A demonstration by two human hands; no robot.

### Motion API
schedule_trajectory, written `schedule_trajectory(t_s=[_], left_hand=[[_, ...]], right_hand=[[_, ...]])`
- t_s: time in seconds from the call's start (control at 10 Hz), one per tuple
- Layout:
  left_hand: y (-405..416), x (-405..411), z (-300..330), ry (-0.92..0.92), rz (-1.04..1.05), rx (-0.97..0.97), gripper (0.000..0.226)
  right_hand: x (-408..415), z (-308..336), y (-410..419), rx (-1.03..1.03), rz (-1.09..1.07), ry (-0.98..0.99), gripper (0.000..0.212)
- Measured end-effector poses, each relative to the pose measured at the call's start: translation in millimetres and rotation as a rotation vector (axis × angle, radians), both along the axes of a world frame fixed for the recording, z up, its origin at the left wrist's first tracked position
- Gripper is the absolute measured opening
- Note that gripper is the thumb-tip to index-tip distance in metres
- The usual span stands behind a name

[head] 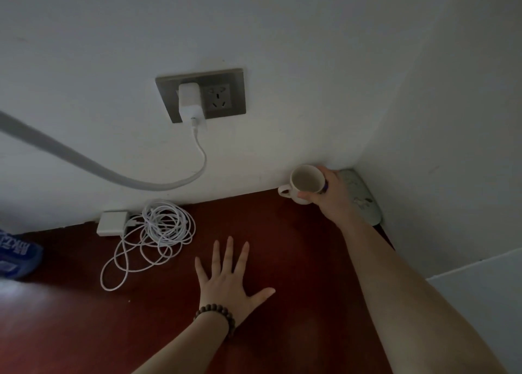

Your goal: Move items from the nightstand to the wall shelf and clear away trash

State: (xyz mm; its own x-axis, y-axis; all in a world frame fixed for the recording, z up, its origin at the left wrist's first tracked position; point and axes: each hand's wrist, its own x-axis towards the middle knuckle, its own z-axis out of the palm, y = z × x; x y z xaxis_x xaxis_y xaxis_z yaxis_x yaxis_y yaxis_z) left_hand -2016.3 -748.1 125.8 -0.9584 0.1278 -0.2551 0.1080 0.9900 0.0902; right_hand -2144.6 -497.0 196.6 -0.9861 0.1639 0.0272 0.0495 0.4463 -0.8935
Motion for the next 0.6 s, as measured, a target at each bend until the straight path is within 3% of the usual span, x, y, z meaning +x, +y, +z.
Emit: schedule_trajectory(t_s=[0.3,0.4,0.5,0.6], left_hand=[[0.6,-1.0,-3.5,-0.005,-0.003,-0.022,0.104],[-0.4,-1.5,-1.5,-0.036,0.004,-0.028,0.104],[-0.6,-3.6,2.5,-0.078,0.002,-0.023,0.106],[-2.1,-7.4,11.1,-0.144,-0.025,0.025,0.106]], right_hand=[[3.8,8.9,-5.0,0.079,0.013,-0.006,0.073],[18.2,13.6,-11.6,-0.062,-0.096,-0.114,0.091],[49.6,13.3,-26.3,-0.033,-0.186,-0.012,0.069],[89.3,10.7,-43.9,0.054,-0.290,-0.034,0.059]])
